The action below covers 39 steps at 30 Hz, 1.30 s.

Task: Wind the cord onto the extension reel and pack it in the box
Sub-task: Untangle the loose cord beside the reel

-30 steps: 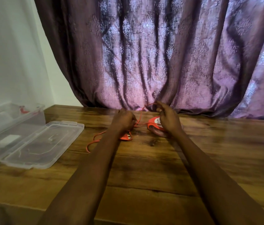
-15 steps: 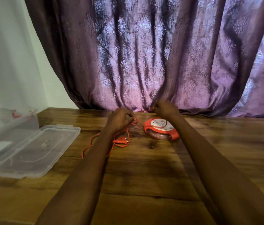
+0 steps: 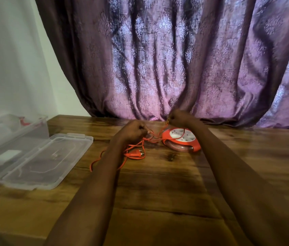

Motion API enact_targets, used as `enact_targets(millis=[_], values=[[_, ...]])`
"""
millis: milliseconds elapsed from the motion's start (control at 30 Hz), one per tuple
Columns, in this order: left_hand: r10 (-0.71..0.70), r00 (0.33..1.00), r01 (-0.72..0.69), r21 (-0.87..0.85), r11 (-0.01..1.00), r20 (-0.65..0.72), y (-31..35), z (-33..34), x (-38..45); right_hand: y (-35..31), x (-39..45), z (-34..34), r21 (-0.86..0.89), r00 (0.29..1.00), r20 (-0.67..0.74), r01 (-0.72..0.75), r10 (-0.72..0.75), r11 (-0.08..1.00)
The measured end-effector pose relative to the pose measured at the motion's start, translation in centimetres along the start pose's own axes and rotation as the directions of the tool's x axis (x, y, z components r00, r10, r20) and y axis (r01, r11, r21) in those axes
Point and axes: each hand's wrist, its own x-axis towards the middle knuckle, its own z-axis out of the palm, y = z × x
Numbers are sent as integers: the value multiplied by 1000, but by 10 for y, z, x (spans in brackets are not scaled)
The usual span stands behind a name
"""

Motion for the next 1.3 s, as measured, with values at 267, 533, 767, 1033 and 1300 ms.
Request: enact_targets(millis=[267,533,767,1033,1300], values=[[-97,992,86,-127,988,-77,-2,-21,-2,-25,-1,18,-245,998,-62,-24,9,969],[-153,988,148,-115,982,-30,-7,-36,-13,-60,-20,25,-184,937,-143,290,-318,939],[-179,982,167,-172,971,-54,-7,-44,-23,-100,-41,48,8,828,-68,558,-557,829],[-122,990,120,-45,992,-68,-9,-53,-31,-102,-41,60,-139,876,-181,427,-446,894],[-57,994,58,8,998,-92,-11,-53,-30,-85,-37,53,175,911,-411,116,-34,978]])
